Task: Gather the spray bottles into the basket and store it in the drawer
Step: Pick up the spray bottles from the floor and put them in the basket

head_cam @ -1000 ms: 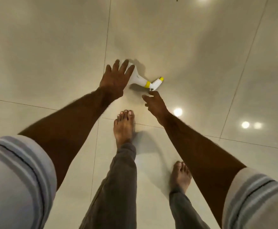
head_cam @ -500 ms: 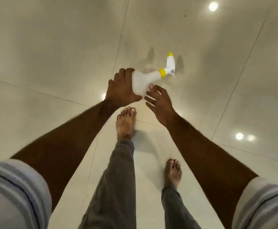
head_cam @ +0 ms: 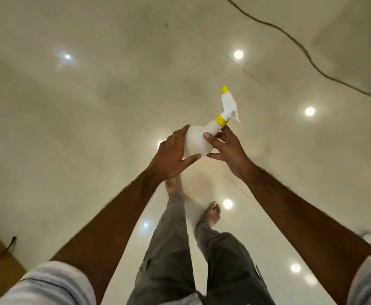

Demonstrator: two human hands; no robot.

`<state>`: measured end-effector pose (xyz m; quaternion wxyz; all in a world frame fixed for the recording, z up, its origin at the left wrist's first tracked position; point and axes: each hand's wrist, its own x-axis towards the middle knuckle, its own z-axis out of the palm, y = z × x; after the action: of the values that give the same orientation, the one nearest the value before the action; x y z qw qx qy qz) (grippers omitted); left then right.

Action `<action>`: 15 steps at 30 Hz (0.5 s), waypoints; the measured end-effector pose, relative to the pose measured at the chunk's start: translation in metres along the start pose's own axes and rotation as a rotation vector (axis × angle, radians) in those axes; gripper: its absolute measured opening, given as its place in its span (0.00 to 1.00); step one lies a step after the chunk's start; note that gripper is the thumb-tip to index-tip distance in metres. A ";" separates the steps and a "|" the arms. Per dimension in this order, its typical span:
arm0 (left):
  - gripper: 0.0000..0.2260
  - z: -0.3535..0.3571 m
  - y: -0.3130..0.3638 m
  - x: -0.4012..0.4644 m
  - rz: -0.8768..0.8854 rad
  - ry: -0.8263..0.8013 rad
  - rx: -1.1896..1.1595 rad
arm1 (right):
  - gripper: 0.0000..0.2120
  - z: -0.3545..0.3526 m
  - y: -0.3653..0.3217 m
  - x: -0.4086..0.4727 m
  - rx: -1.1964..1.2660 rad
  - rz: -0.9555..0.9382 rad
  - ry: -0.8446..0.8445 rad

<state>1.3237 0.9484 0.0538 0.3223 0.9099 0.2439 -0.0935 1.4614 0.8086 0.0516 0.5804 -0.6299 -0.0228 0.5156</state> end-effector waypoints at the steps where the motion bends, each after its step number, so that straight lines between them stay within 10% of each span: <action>1: 0.39 -0.017 -0.001 -0.031 -0.040 0.014 -0.015 | 0.23 0.018 -0.011 -0.019 -0.091 -0.007 -0.044; 15: 0.29 -0.069 -0.048 -0.480 -0.625 0.727 -0.434 | 0.20 0.356 0.017 -0.259 -1.025 -0.430 -0.929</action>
<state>0.8852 0.8403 0.2382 0.3546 0.6799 0.6133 0.1893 1.0899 0.8925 0.2728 0.2311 -0.5204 -0.6293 0.5289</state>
